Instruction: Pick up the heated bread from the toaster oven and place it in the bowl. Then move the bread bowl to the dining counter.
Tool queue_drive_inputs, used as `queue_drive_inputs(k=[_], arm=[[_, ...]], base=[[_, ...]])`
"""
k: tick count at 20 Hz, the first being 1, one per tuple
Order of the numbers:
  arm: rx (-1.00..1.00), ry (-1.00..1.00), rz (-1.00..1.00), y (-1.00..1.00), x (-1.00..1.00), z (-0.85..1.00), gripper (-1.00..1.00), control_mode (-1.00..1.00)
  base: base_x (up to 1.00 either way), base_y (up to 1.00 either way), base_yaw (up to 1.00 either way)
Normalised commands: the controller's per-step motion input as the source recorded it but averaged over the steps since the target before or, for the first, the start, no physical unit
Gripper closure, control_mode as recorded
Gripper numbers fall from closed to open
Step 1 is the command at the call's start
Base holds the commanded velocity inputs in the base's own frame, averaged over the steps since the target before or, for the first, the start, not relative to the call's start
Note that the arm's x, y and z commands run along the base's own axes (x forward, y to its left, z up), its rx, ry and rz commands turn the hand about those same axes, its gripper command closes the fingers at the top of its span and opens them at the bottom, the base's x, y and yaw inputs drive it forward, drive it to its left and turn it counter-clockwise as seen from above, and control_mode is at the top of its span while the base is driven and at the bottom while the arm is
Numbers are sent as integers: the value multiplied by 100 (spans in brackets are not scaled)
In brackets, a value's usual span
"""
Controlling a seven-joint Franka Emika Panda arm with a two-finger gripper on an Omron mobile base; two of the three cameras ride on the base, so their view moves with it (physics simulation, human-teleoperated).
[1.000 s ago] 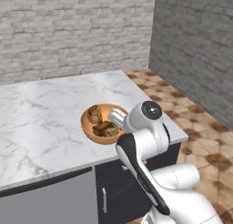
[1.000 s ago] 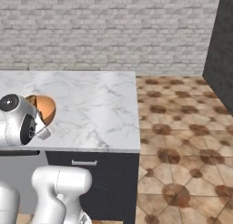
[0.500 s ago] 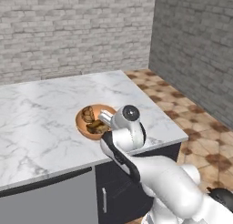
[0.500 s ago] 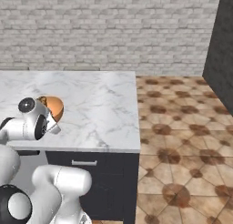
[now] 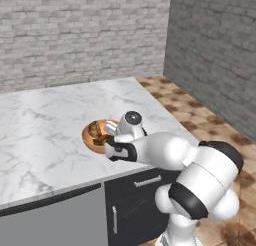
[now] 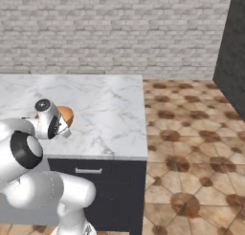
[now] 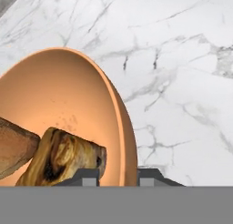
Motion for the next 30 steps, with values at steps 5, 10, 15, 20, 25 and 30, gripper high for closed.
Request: queue_drive_inputs(k=[5,10,15,20,25,30], arm=[[-10,-1,0,0,0,-52,100,-100],[0,0,0,0,10,-3,100,-100],[0,3,0,0,-3,37,-100,-100],[0,-1,-4,-1,-31,91,-100,-100],[0,-15,-1,-21,-82,68,-100,-100],[3,-22,0,-45,-100,69,-100,-100]], base=[[0,0,0],[0,0,0],[0,0,0],[0,0,0],[0,0,0],[0,0,0]])
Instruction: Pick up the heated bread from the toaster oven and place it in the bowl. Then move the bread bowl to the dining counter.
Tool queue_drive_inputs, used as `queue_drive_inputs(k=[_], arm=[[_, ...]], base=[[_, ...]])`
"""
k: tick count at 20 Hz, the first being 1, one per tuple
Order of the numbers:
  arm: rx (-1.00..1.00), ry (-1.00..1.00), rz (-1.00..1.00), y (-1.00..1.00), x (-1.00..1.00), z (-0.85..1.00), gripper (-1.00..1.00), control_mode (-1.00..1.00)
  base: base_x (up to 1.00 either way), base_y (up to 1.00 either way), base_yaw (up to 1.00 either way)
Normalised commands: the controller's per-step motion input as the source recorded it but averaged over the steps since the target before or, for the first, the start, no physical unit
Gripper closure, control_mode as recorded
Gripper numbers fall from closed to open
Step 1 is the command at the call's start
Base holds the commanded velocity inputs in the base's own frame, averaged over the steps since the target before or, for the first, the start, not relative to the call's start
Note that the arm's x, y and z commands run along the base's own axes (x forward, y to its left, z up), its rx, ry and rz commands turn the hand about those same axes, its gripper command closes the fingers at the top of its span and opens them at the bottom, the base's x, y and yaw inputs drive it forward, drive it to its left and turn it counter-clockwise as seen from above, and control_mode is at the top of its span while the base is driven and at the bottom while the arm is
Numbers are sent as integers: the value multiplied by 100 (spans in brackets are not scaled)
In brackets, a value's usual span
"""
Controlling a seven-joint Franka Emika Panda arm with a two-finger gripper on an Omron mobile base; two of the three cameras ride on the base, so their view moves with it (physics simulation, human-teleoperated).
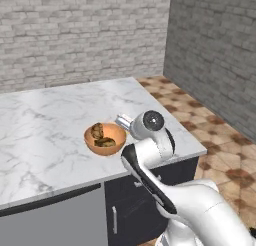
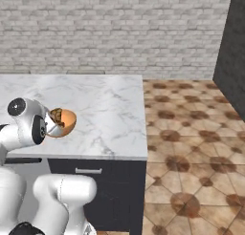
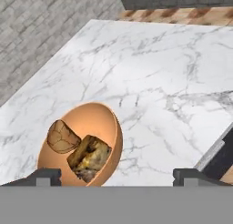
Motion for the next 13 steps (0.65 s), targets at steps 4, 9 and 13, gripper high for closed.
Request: queue_drive_inputs(k=[4,9,13], arm=[[5,-27,0,-57,-100,66,-100,-100],[9,-31,2,-54,-100,87,-100,-100],[5,-20,0,-15,-48,49,-100,-100]], base=[[0,0,0],[0,0,0],[0,0,0]])
